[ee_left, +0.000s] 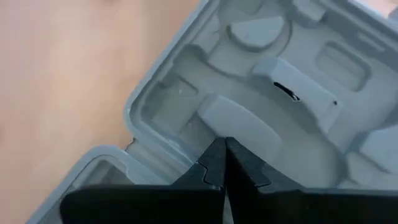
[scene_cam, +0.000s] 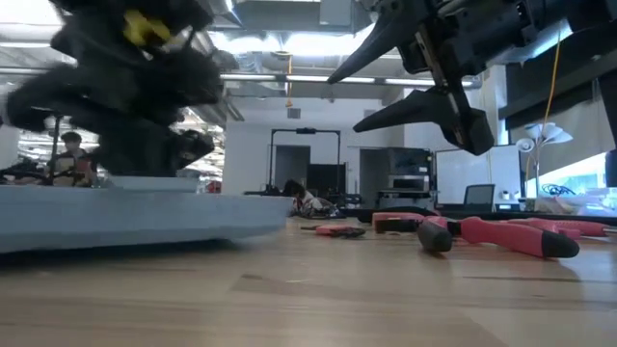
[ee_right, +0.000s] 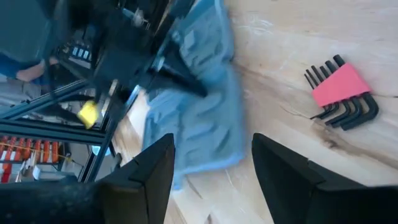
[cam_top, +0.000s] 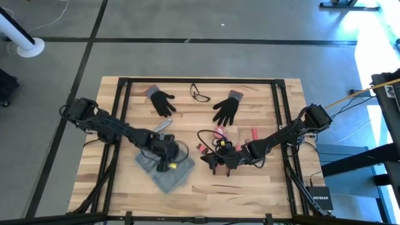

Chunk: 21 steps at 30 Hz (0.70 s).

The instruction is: Prefit tool cases

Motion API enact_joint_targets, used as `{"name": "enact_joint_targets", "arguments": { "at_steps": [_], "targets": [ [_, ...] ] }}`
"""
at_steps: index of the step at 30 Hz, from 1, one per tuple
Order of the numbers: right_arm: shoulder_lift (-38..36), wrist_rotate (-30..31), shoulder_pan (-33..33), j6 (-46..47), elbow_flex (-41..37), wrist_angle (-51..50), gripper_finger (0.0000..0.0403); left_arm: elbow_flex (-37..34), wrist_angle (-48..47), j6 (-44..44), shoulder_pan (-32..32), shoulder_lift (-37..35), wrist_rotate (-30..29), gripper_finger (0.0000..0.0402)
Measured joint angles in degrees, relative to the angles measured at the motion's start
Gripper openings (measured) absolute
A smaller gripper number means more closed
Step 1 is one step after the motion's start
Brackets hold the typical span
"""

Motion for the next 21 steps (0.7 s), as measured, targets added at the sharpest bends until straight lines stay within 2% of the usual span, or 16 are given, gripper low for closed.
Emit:
{"name": "enact_joint_targets", "arguments": {
  "at_steps": [7, 14, 21],
  "targets": [
    [0.0, 0.49, 0.17, 0.51, 0.0, -0.07, 0.0204, 0.02, -7.16, -24.83, 2.61, -0.57, -3.03, 0.0],
    [0.0, 0.49, 0.17, -1.1, 0.0, -0.31, 0.0204, -2.22, -12.13, -45.8, -0.49, -1.35, -6.91, 0.0],
    [0.0, 0.49, 0.17, -2.97, -0.01, -0.05, 0.0204, -2.25, -13.81, -55.04, -1.36, -1.8, -9.69, 0.0]
  ]
}}
